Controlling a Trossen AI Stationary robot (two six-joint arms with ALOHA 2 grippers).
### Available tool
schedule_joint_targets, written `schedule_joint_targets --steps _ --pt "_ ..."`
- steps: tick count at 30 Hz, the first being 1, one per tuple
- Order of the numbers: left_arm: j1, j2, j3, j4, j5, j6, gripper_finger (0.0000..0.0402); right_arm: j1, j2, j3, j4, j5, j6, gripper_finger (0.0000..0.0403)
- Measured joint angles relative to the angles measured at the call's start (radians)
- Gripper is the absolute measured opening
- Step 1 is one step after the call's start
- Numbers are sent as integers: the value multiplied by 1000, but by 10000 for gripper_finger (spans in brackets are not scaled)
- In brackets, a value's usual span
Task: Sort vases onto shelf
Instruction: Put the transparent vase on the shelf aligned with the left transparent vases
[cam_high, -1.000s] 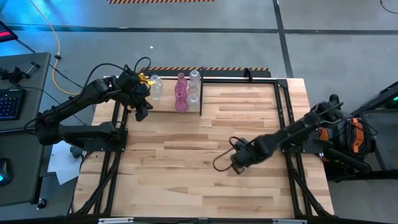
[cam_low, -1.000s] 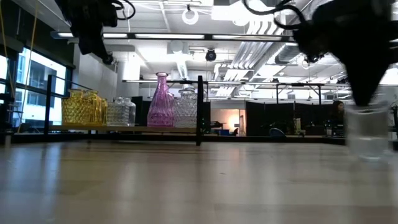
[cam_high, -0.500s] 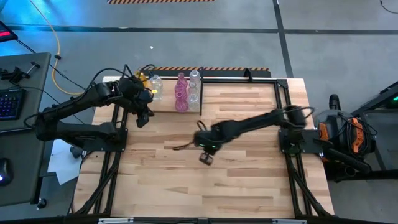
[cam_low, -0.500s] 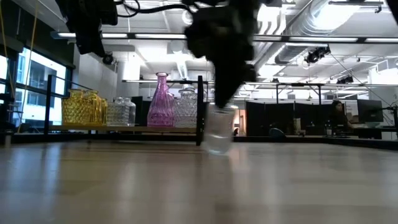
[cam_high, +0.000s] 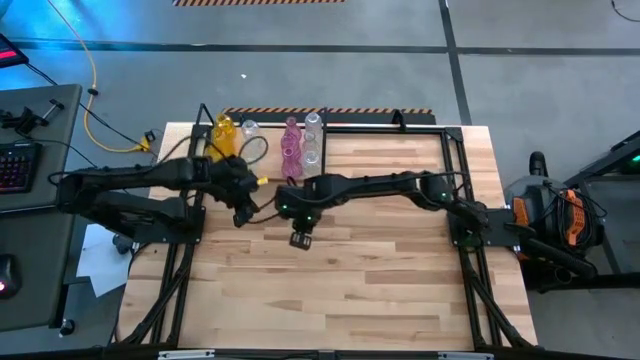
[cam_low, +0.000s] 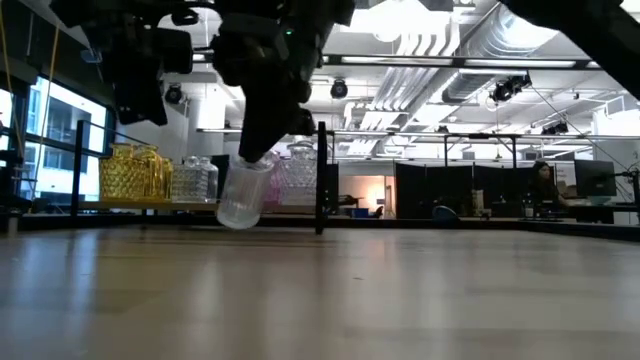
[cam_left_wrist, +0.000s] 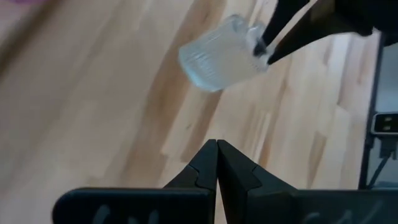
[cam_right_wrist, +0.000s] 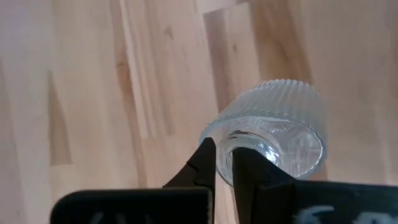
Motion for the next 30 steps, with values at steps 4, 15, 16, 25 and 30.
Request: schedule_joint_targets --steps 4,15,16,25,30 --pt "-66 0 -69 149 -4 -87 0 -5 44 70 -20 -59 -25 3" --pt "-173 88 -106 367 -75 -128 0 -5 56 76 -23 -101 -33 4" --pt "-176 110 -106 386 -75 -123 0 -5 56 76 -23 -103 -33 4" --pt "-178 229 -106 521 -34 -134 0 -2 55 76 -23 -104 -31 5" --pt "-177 262 -105 554 -23 -133 0 0 55 76 -36 -103 -31 5"
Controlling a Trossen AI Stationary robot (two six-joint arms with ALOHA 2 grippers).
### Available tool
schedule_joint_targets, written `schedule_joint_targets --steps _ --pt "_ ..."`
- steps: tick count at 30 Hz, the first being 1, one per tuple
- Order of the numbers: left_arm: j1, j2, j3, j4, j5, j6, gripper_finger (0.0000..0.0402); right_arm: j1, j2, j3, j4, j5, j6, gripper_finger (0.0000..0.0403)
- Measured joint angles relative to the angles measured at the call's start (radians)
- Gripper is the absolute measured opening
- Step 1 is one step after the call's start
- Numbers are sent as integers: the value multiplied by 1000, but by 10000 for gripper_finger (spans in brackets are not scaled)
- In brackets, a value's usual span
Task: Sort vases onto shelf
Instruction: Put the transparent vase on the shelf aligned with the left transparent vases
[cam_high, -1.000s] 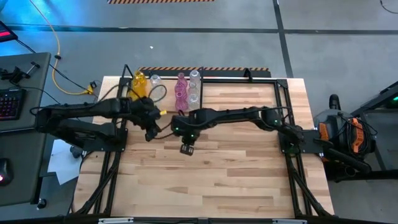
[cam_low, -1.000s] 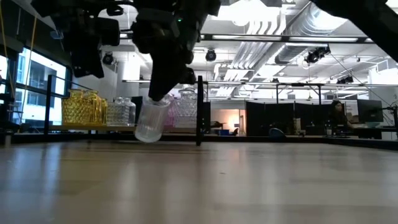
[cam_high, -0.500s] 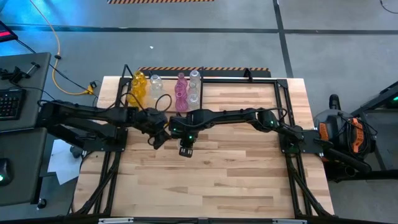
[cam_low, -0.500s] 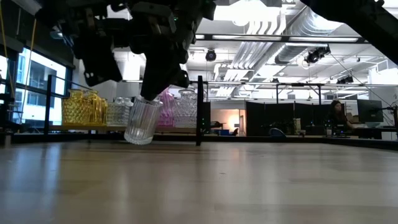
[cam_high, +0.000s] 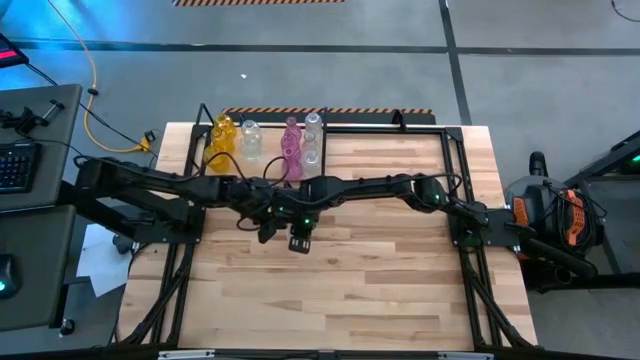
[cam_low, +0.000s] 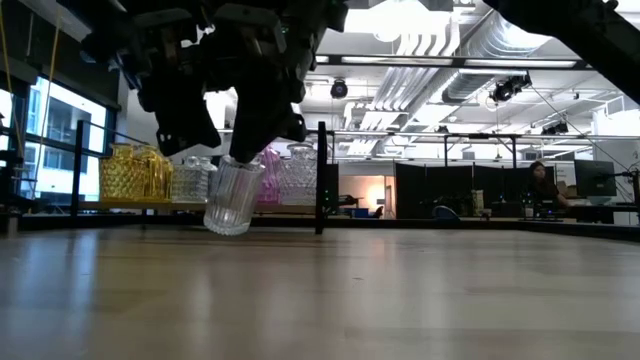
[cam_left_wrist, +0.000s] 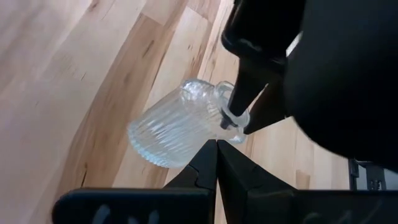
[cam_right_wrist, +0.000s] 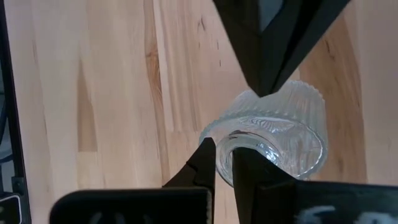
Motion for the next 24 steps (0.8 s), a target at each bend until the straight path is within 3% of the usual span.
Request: schedule_joint_targets --steps 13,24 --pt "-8 17 1 -2 0 -20 0 2 0 0 -34 3 -26 35" --pt "4 -157 -1 -269 -91 -4 0 1 -5 0 -2 10 -20 53"
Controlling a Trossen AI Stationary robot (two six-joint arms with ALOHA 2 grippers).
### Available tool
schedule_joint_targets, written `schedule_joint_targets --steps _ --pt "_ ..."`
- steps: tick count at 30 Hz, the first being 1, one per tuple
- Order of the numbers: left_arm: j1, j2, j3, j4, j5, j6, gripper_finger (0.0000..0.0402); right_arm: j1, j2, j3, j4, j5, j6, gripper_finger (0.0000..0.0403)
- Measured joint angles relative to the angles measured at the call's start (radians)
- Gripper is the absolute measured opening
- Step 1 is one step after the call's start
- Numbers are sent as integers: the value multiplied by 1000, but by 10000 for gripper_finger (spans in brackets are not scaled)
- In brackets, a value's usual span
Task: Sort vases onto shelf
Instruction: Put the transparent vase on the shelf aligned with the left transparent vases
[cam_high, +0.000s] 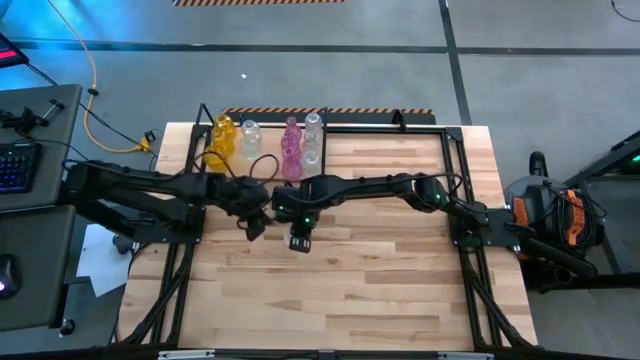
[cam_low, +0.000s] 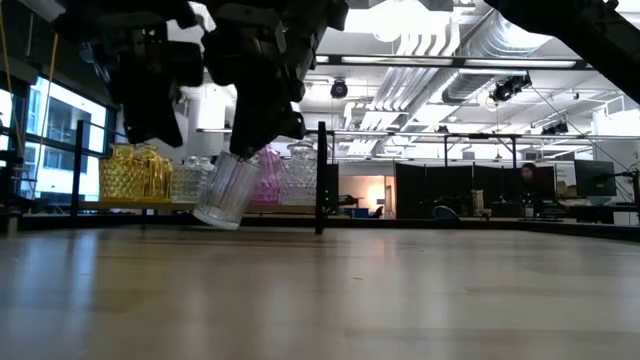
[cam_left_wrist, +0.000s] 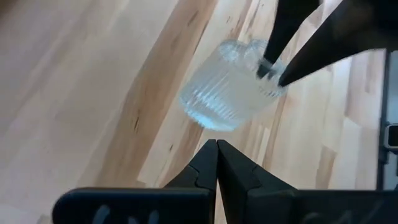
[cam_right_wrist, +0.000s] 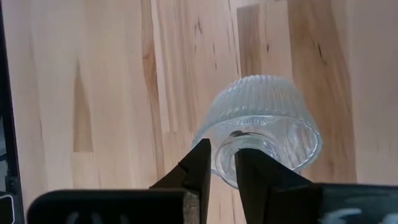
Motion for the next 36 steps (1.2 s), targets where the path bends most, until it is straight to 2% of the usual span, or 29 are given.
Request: schedule_joint_targets --steps 8,17,36 --pt "9 -125 0 -59 -2 -49 0 -1 0 0 -4 54 -3 53" --pt "9 -210 0 -61 -3 -68 0 -20 1 -11 -102 61 38 53" --pt "8 -219 0 -61 -3 -71 0 -28 1 -12 -73 0 -5 59"
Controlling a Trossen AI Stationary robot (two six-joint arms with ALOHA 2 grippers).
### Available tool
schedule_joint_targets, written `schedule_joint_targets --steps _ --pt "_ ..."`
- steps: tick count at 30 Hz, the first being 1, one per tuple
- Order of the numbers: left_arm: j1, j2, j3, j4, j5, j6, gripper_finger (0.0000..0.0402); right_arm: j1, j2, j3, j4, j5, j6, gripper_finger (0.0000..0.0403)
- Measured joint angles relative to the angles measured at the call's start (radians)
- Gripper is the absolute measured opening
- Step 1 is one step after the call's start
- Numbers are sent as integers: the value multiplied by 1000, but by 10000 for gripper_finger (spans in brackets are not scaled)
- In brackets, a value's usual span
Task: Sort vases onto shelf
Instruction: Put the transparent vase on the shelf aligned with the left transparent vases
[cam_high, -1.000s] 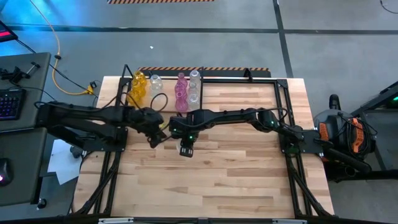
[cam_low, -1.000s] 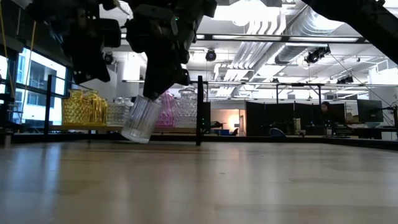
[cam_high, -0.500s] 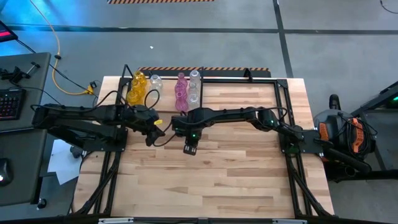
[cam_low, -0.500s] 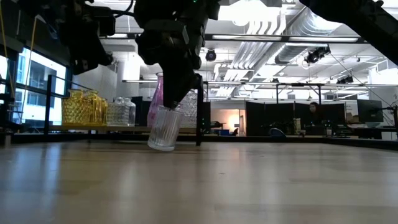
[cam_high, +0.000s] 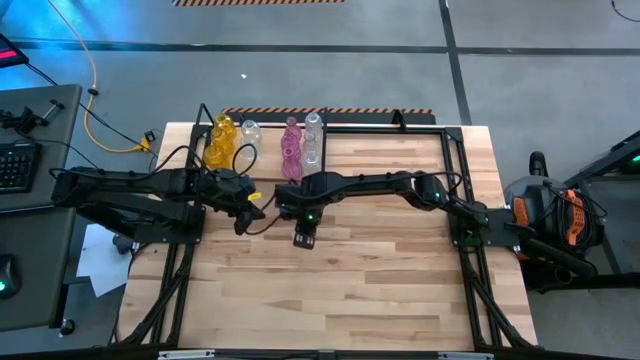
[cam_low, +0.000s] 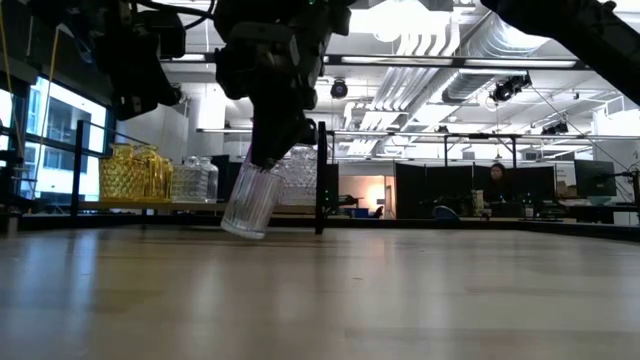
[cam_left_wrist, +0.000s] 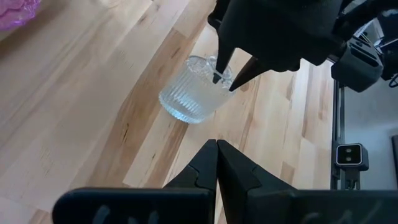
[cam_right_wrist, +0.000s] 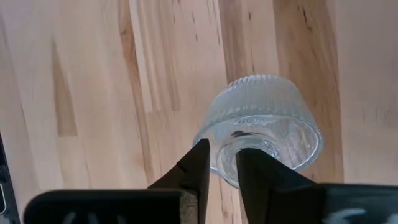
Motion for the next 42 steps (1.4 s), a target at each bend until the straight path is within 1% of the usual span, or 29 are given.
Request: schedule_joint_targets --steps 9,14,20,25,29,31,37,42 --pt "0 0 0 0 0 2 0 -17 0 0 4 0 7 117" --pt "0 0 0 0 0 3 0 -19 0 0 6 -6 18 136" --pt "1 1 0 -6 -11 16 0 -22 0 0 7 -27 62 140" --pt "1 69 1 -17 -93 32 0 -34 0 0 8 -26 70 140" --pt "-1 158 1 -8 -180 31 0 -37 0 0 6 -28 79 140" --pt "-4 199 1 22 -205 26 0 -39 0 0 -1 -35 88 140" --pt "-29 251 1 167 -213 19 0 -50 1 -1 -65 -76 128 140" --pt "-29 266 1 158 -210 3 0 -62 1 -1 -107 -92 142 140"
